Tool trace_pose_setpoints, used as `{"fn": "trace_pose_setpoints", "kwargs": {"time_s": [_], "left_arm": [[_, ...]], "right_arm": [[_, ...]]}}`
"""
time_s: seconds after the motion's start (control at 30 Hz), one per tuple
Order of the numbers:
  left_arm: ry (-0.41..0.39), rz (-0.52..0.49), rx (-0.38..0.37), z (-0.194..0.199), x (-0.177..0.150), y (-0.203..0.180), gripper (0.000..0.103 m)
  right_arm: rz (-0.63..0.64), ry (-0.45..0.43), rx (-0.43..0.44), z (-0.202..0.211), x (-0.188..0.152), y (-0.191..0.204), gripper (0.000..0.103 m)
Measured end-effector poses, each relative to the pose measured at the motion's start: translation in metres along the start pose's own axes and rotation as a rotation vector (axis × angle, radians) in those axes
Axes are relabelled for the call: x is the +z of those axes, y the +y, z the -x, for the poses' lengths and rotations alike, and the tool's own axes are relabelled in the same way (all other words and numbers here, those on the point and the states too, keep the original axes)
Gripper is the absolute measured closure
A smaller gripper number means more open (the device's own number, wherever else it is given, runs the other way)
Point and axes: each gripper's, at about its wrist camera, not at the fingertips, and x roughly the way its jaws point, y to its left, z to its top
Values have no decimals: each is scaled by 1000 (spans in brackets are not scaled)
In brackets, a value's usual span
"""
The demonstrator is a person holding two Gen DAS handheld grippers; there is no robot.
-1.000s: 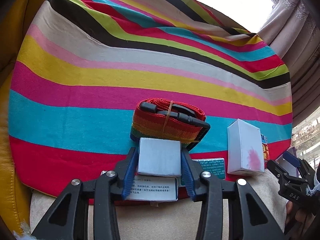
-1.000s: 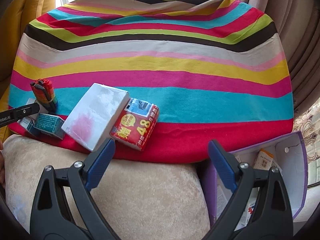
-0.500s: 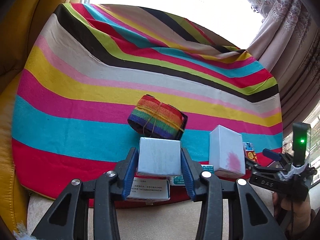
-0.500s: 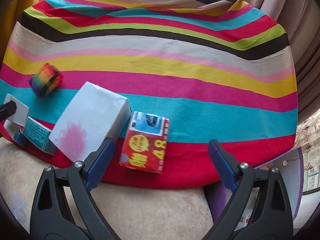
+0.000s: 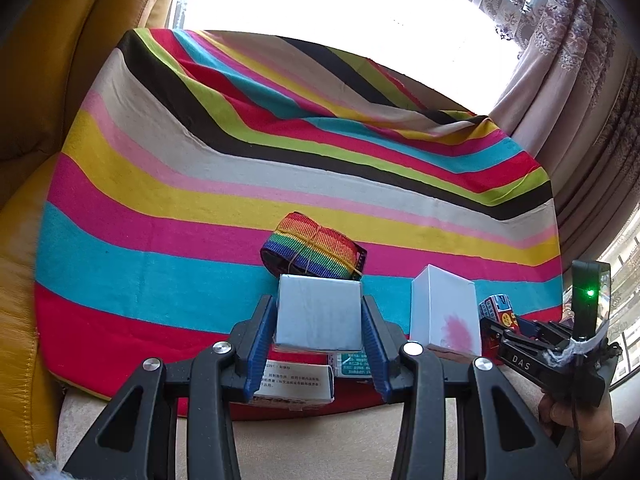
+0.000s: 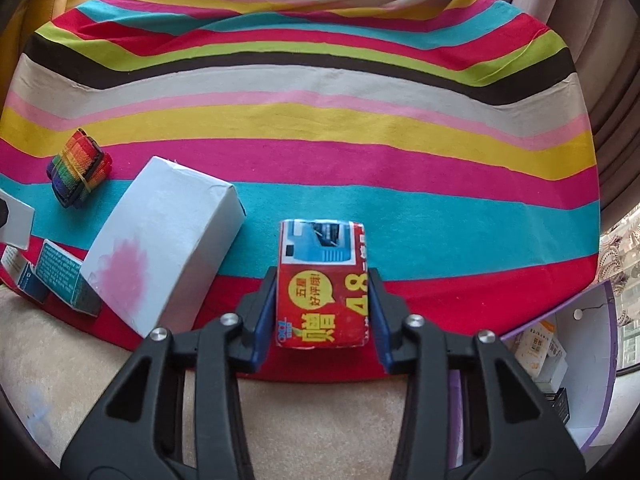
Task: Organize objects
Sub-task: 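Grasp the small white box with the left gripper while the right grasps the red printed box, then carry both boxes over the purple storage box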
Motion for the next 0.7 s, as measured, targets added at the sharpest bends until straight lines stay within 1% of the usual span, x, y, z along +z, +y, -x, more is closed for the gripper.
{"fn": "trace_pose_setpoints", "kwargs": {"time_s": [0.17,0.27,0.47,0.7], "left_arm": [[-10,1,-1,7,-3,-6,59],[-11,2,-11,11,-6,-13,59],[-1,-17,-41,18,-13,-35,59],[23,-16,-71,19,-19,-53,59]], "right_arm": [[1,-85,-17,20,-6,0,58],[7,-113,-18,30,-9,2,58],[-21,-142,3,47,-15,-4,58],[-65,-161,35,62,-25,-20,58]]}}
